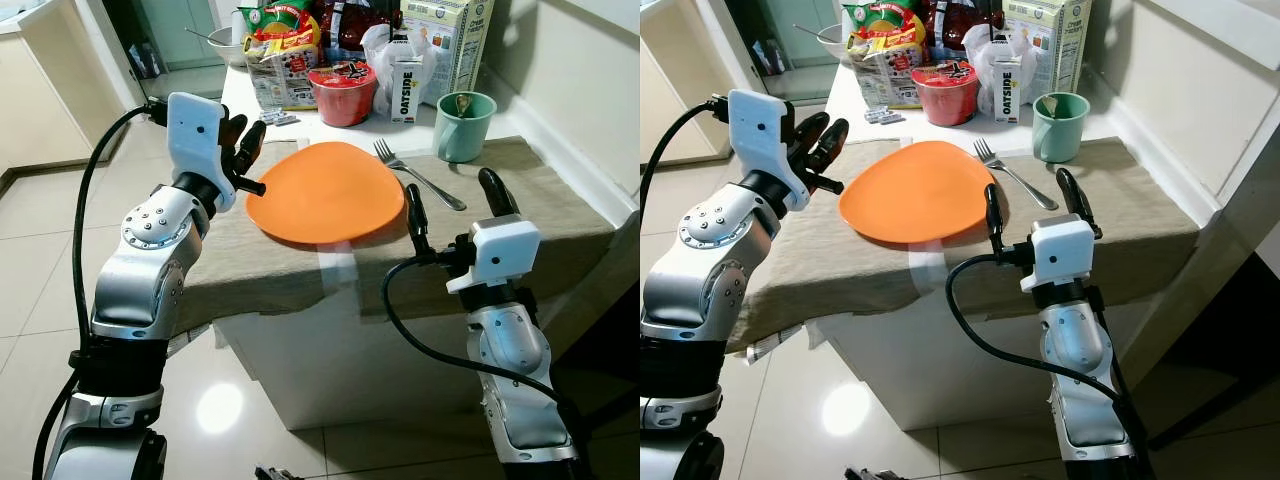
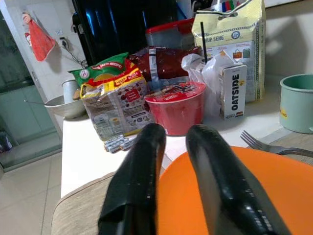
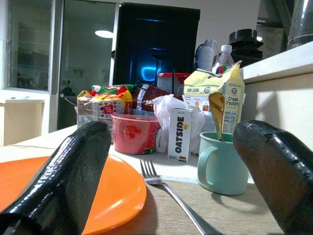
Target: Setting the table
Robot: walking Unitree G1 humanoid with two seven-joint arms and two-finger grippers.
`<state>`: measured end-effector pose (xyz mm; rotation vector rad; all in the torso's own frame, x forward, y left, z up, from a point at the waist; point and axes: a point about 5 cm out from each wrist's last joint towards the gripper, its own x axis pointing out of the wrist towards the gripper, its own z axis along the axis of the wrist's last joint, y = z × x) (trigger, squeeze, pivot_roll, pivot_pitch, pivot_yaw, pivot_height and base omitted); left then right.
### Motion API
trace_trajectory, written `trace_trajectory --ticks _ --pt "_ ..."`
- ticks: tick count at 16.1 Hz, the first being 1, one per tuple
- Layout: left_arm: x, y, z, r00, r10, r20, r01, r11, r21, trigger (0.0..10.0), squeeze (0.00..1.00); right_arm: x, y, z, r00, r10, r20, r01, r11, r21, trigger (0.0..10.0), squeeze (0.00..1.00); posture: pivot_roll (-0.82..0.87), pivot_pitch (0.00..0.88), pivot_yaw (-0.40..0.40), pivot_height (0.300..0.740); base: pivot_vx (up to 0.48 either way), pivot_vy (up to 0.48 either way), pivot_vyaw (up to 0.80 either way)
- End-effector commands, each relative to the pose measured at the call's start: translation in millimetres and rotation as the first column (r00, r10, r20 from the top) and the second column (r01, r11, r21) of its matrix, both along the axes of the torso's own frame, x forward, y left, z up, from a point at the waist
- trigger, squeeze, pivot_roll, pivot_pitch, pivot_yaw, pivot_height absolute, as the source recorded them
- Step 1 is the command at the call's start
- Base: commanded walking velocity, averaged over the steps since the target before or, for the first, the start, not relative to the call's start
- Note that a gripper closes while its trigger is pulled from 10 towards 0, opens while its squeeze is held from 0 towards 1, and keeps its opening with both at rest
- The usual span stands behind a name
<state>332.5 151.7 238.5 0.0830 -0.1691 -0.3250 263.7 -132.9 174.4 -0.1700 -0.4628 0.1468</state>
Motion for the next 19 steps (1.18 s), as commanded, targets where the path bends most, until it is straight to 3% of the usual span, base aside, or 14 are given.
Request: trace_trajectory --ticks 1,2,9,10,11,13,19 --pt "0.8 1.3 -2.6 0.999 -0.002 -0.039 0.002 1.0 -0.015 0.0 0.0 -1.2 2.8 1.6 1.0 0.008 0.006 -0.007 1.0 -0.009 10.0 0.0 -0.12 0.0 0.117 0.74 0.0 0.0 0.0" --pt "2.3 2.0 -5.9 0.997 -0.01 -0.075 0.008 1.0 -0.03 0.0 0.0 -1.0 2.3 1.9 1.0 0.008 0.007 -0.007 1.0 -0.01 10.0 0.0 -0.12 0.0 0.117 0.74 0.0 0.0 0.0" --pt "16.2 1.9 -6.1 0.997 -0.02 -0.072 0.027 0.996 0.086 0.2 0.0 -0.4 2.2 2.7 1.0 0.004 0.008 -0.004 1.0 -0.007 10.0 0.0 -0.13 0.0 0.116 0.74 0.0 0.0 0.0" --pt "18.5 1.8 -6.6 0.997 -0.021 -0.078 0.027 0.996 0.084 10.0 0.0 -0.2 2.2 2.8 1.0 0.004 0.009 -0.004 1.0 -0.007 10.0 0.0 -0.12 0.0 0.114 0.74 0.0 0.0 0.0" --pt "21.1 2.6 -6.8 0.997 -0.014 -0.081 0.02 0.996 0.085 10.0 0.0 0.0 2.4 2.8 1.0 0.005 0.009 -0.005 1.0 -0.008 10.0 0.0 -0.12 0.0 0.114 0.74 0.0 0.0 0.0" --pt "28.8 2.7 -10.2 0.991 -0.047 -0.128 0.047 0.999 -0.004 10.0 0.0 0.8 3.1 2.8 1.0 0.007 0.009 -0.007 1.0 -0.008 10.0 0.0 -0.13 0.0 0.113 0.74 0.0 0.0 0.0" --pt "33.6 0.6 -34.0 0.982 -0.037 -0.185 0.053 0.995 0.083 10.0 0.0 1.0 1.9 2.9 1.0 0.007 0.005 -0.007 1.0 -0.012 10.0 0.0 -0.13 0.0 0.106 0.74 0.0 0.0 0.0"
